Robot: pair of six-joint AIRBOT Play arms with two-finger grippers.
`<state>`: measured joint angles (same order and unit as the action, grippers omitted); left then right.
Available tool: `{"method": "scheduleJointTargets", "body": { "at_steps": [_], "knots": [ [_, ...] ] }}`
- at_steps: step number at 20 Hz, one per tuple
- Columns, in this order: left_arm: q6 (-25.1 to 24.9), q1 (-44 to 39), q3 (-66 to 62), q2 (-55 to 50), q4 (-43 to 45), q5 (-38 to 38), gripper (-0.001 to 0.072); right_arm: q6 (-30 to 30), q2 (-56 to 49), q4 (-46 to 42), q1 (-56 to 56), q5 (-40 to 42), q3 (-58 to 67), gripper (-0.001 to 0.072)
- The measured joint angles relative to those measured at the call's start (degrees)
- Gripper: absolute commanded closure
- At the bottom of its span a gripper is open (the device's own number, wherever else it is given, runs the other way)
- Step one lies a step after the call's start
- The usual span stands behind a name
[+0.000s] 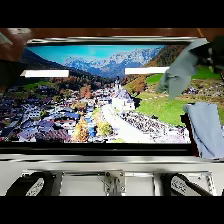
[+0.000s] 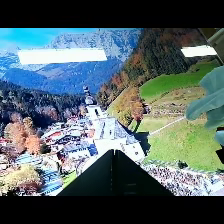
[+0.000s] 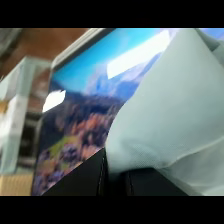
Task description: Fold the shirts.
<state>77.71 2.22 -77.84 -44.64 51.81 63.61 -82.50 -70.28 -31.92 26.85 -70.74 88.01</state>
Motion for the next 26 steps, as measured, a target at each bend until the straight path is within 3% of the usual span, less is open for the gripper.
{"method": "scheduleJointTargets", "body": {
  "at_steps": [6, 11, 20, 23, 26],
  "knots": [
    [0.0, -0.02, 0.0, 0.0, 0.76, 0.83, 0.0676, -3.1, -1.62, -7.39, 13.27, -0.96, 1.92, 0.0647],
    [0.0, -0.02, 0.0, -0.72, 0.92, 0.87, 0.0676, -3.8, -4.76, -9.11, 16.04, 0.07, 2.21, 0.0647],
    [0.13, -0.02, 0.0, -4.74, 0.92, 0.94, 0.0676, -4.07, -6.6, -0.7, 16.7, 15.78, 2.23, 0.0647],
    [0.15, -0.02, 0.0, -5.22, 0.9, 0.96, 0.0676, -5.53, -6.67, -8.94, 16.65, 12.28, 2.14, 0.0647],
    [0.17, -0.02, 0.0, -5.4, 0.87, 1.01, 0.0676, -8.76, -6.69, -24.59, 16.63, 1.27, 0.72, 0.0647]
  ]
}}
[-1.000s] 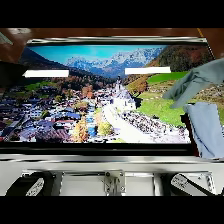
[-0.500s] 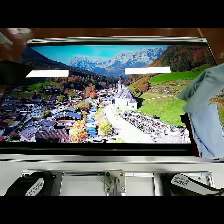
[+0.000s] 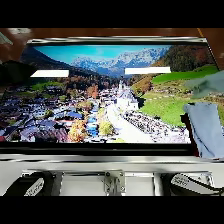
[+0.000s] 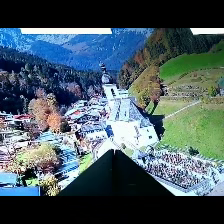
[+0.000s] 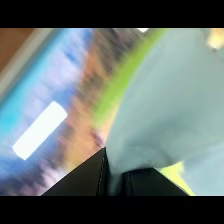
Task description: Fold the shirts.
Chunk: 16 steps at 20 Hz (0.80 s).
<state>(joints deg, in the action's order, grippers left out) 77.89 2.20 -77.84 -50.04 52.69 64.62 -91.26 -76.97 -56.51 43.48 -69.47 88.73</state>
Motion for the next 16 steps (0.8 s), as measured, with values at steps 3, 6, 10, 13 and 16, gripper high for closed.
{"method": "scheduleJointTargets", "body": {
  "at_steps": [3, 6, 10, 13, 16],
  "knots": [
    [0.0, -0.09, 0.0, -0.04, -0.13, 0.02, 0.0676, -3.39, 0.0, -17.66, 0.61, -11.34, -1.84, 0.0648],
    [0.0, -0.39, 0.0, -0.22, -0.15, 0.02, 0.0676, -5.07, 0.07, -27.98, 2.36, -20.17, -2.69, 0.0647],
    [0.0, -1.18, 0.0, -0.7, -0.17, -0.02, 0.0676, -5.62, 0.09, -32.83, 3.48, -26.56, -4.17, 0.0647],
    [0.0, -2.05, 0.0, -0.96, -0.2, -0.02, 0.0676, -5.73, 0.09, -34.03, 3.74, -29.42, -7.76, 0.0647],
    [0.0, -2.47, 0.0, -1.07, -0.2, -0.04, 0.0676, -5.88, 0.09, -34.71, 3.87, -30.38, -12.74, 0.0637]
  ]
}}
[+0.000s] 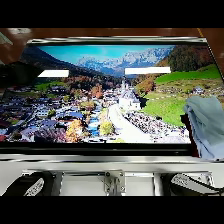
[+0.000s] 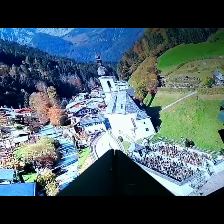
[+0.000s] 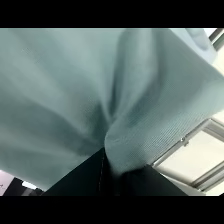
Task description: Fold the shirts.
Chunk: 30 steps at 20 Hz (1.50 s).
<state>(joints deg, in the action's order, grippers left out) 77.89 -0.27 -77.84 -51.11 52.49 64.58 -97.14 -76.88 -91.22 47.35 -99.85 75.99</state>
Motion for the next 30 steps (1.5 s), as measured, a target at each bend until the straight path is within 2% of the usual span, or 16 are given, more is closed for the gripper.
{"method": "scheduleJointTargets", "body": {
  "at_steps": [1, 2, 3, 8, 12, 15, 18, 19, 20, 21, 24, 30],
  "knots": [
    [0.0, -0.04, 0.0, -0.02, 0.0, 0.0, 0.0676, -0.11, 0.0, -0.28, 0.0, 0.44, -1.73, 0.0582],
    [0.0, -0.13, 0.0, -0.04, 0.0, 0.0, 0.0676, -0.2, 0.0, -0.39, 0.0, 1.16, -3.17, 0.0284],
    [0.0, -0.13, 0.0, -0.02, -0.02, 0.0, 0.0676, -0.17, 0.0, -0.85, 0.0, 1.84, -4.42, 0.0091],
    [0.0, -0.2, 0.0, -0.04, -0.02, 0.0, 0.0677, 3.13, 0.02, -6.14, 0.07, 2.78, -6.32, 0.0085],
    [-0.02, -0.2, 0.0, -0.63, 0.0, 0.0, 0.0678, 6.12, 1.2, -11.82, -0.13, 0.55, 0.11, 0.0086],
    [-1.68, -0.48, 0.0, -2.64, 0.94, -0.61, 0.0678, 6.25, 3.41, -4.28, -2.82, 6.97, 9.73, 0.0085],
    [-0.17, -3.06, -1.11, -8.04, 7.89, 1.57, 0.0675, 6.84, 6.23, 8.09, -11.26, 15.13, 15.54, 0.0075],
    [1.4, -4.83, -2.03, -10.54, 11.72, 4.22, 0.0561, 7.39, 6.71, 10.19, -15.65, 16.26, 16.39, 0.0019],
    [2.86, -7.23, -3.28, -13.44, 16.5, 7.74, 0.0234, 7.74, 6.93, 10.56, -20.5, 16.44, 16.65, 0.0012],
    [4.0, -9.73, -4.46, -16.06, 20.85, 11.08, 0.0003, 7.76, 6.93, 10.29, -25.92, 16.35, 16.31, 0.0012],
    [7.13, -17.03, -7.13, -22.67, 30.82, 17.29, 0.0002, 6.03, 5.86, 9.4, -39.15, 15.41, 12.24, 0.0013],
    [9.49, -22.62, -8.57, -27.3, 37.44, 19.5, 0.0002, 3.3, 2.38, 8.68, -52.22, 14.84, 4.46, 0.0014]
  ]
}}
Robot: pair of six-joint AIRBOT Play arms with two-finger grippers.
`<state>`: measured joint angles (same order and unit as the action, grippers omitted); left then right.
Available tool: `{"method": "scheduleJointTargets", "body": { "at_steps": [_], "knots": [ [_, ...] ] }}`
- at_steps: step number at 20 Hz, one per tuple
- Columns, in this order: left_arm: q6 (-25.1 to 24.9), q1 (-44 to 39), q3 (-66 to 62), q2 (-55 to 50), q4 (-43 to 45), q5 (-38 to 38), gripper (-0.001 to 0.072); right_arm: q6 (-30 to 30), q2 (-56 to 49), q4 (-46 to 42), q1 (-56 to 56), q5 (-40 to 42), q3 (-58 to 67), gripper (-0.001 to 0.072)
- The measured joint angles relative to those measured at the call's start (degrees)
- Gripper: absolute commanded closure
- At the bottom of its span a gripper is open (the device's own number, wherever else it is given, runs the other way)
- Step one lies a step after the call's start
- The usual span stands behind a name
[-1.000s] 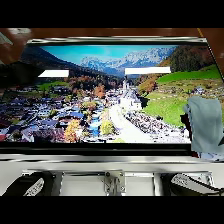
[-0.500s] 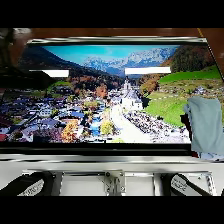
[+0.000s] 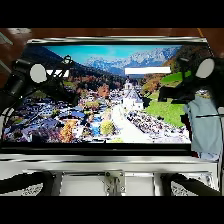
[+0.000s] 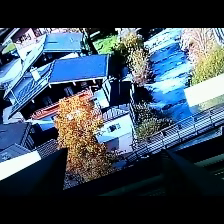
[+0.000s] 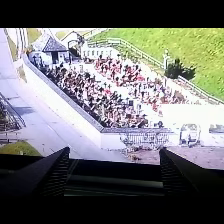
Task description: Fold the shirts.
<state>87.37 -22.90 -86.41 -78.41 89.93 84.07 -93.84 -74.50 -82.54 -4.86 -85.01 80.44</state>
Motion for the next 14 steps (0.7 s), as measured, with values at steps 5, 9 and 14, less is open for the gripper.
{"method": "scheduleJointTargets", "body": {
  "at_steps": [5, 9, 14],
  "knots": [
    [1.03, -0.79, -0.2, -0.61, 0.96, 0.33, 0.0002, -0.44, -0.83, -0.15, -2.54, 0.07, -1.36, 0.0014],
    [1.84, -0.96, -0.17, -0.79, 1.18, 0.37, 0.0002, -0.48, -0.96, -0.13, -2.97, 0.11, -1.57, 0.0014],
    [2.01, -0.94, -0.17, -0.79, 1.36, 0.22, 0.0002, -0.5, -1.01, -0.11, -3.1, 0.09, -1.64, 0.0014]
  ]
}}
